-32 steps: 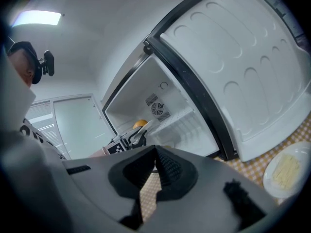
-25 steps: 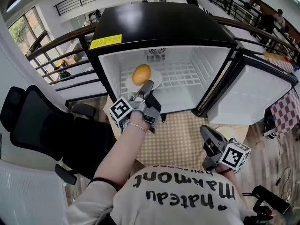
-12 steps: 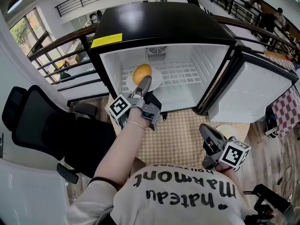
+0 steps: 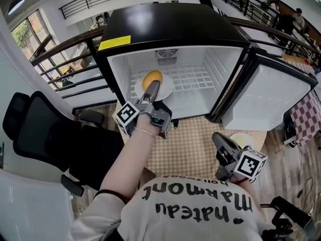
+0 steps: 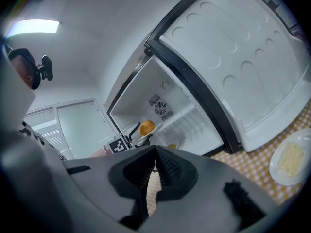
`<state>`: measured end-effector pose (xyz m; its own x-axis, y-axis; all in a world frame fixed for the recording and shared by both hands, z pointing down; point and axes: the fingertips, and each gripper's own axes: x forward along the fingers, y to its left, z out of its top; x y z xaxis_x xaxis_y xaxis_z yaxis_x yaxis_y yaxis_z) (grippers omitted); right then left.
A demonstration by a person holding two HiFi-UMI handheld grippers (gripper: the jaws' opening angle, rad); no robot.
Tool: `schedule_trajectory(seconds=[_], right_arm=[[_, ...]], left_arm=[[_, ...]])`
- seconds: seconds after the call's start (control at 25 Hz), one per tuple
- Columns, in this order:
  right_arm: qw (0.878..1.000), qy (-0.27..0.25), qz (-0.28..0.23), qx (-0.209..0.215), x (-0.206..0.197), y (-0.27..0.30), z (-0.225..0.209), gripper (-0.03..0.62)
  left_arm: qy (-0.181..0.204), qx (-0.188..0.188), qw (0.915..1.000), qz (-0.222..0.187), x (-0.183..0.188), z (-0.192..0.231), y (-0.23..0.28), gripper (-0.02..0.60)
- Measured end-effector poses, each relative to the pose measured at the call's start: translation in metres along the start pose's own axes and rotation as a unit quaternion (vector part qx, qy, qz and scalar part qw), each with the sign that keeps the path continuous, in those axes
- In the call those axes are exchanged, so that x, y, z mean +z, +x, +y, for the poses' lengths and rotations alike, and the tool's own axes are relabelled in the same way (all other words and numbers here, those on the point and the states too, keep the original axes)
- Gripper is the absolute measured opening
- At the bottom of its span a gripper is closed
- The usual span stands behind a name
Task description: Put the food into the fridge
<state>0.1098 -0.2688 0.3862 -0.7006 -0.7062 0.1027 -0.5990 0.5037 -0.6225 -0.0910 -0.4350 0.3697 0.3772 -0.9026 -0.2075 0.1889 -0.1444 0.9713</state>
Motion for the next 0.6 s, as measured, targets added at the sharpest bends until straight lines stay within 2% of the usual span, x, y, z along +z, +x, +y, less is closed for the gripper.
schedule_trajectory(seconds=[0.2, 0.6], right_arm=[[1.000, 0.010, -0.003, 0.006, -0.001, -0.002, 0.001, 0.015], [1.000, 0.021, 0.000, 0.012, -0.004, -0.004, 0.001, 0.015]], left_arm=[[0.000, 0.011, 0.9998, -0.015, 0.005, 0.005, -0.005, 0.334], [-0.001, 0.019, 0.9997, -0.018, 0.004, 0.012, -0.014, 0.334]])
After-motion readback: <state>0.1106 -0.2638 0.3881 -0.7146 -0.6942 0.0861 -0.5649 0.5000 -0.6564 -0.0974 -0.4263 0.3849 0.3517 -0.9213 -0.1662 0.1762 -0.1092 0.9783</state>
